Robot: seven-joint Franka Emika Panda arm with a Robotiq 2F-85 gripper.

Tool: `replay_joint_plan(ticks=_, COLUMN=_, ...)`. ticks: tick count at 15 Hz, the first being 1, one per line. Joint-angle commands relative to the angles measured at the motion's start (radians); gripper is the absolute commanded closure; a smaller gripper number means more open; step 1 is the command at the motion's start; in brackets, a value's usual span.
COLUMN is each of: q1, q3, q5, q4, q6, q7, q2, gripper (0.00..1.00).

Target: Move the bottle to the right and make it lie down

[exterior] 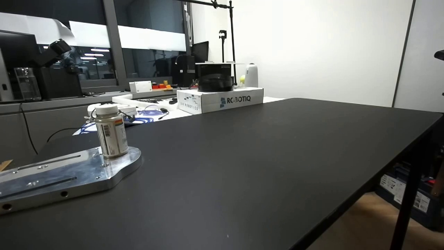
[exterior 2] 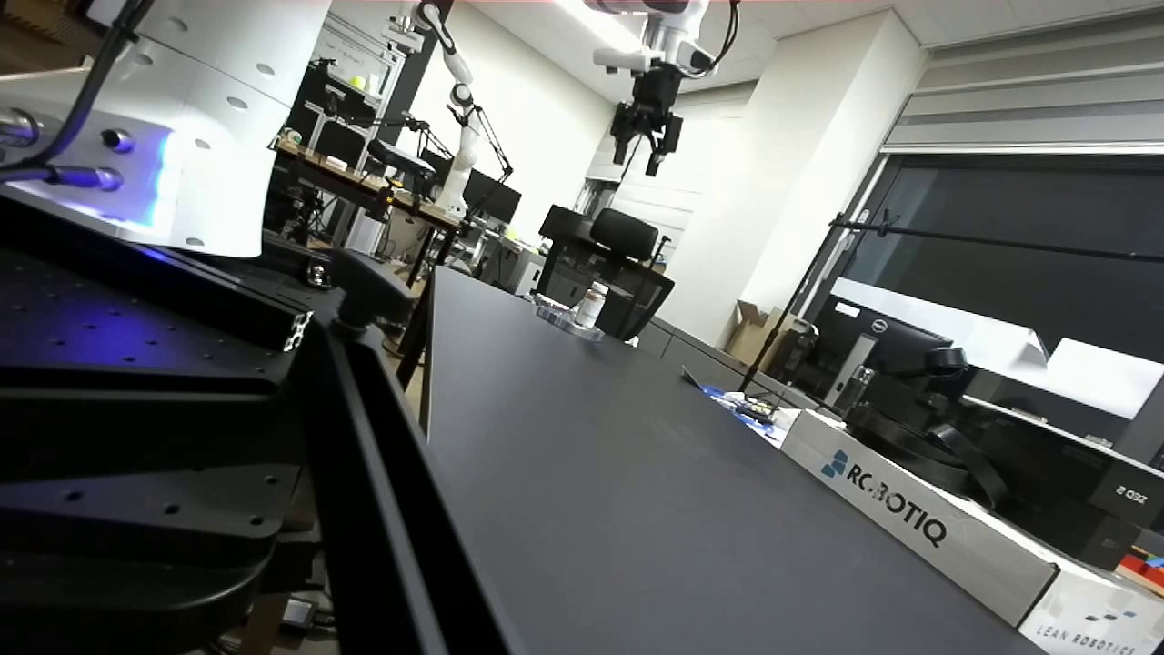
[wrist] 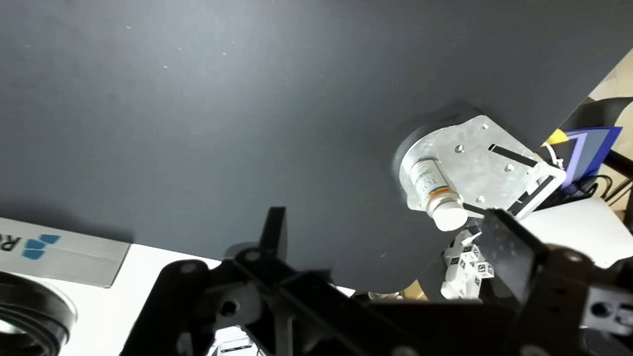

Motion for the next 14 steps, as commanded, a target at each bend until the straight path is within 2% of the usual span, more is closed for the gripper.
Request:
replay_joint_plan(ticks=1, q1=0.041, q3=0.033, q5=-0.053, q4=0.183, q6=0.057, q7=0.002, q2=0.241, gripper=0.0)
replay_joint_plan(ticks=3, q1=0.078, q3=0.041, q5=-0.146, q4=0.266, q6=0.12, q7=0.028, q2=0.348, gripper=0.0)
replay_joint_plan(ticks=5, q1=0.131, q3=0.019, q5=-0.255, q4=0.35, q6=0.176, q7=0.068, q2=0.442, gripper=0.0)
replay_joint_plan(ticks=7, q1=0.185, q3=-0.011, q5=-0.325, q4=0.443, q6=0.188, q7=0.095, q2=0.53, gripper=0.0)
replay_joint_plan(ticks=8, q1=0.208, q3=-0.027, q5=-0.338, q4=0.491, q6=0.15, q7=0.111, q2=0.567, gripper=0.0)
replay_joint_plan(ticks=9, q1=0.177, q3=-0.005, q5=-0.283, q4=0.372, q6=0.193, q7=0.059, q2=0.484, gripper=0.0)
replay_joint_plan(ticks=14, q1=0.189, q3=-0.013, q5=-0.281, q4=0.393, q6=0.197, q7=0.054, q2=0.512, gripper=0.0)
